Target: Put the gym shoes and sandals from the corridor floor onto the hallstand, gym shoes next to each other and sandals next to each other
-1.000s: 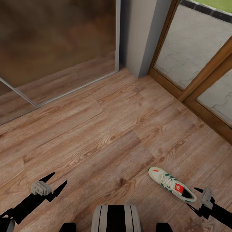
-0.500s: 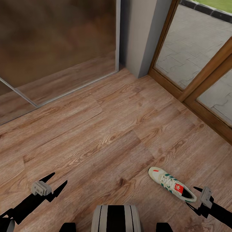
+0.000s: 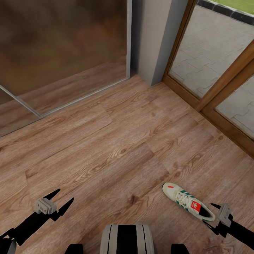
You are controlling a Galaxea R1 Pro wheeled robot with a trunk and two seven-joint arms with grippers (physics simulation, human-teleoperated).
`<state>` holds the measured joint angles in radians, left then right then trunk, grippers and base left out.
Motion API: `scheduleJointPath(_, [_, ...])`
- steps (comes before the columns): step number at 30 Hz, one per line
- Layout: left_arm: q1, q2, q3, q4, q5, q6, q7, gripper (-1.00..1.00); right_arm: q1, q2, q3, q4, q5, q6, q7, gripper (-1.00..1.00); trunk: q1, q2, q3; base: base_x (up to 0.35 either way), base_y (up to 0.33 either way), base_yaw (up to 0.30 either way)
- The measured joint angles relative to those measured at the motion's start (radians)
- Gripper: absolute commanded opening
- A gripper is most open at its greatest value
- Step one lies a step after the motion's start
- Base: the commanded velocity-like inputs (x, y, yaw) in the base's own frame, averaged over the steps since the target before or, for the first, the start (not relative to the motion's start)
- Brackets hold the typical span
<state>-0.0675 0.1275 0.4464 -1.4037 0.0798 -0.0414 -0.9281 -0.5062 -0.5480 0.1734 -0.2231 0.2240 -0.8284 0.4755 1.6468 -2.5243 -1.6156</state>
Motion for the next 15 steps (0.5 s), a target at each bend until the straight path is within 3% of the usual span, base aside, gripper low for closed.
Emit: scheduleJointPath(15, [0.0,0.0,-0.001,0.001,0.0,-0.003,0.0,1.0,0.0,0.003,0.0,-0.002,0.0,0.0,0.0,1.0,0.0,0.0,0.0,0.0,0.0,0.0])
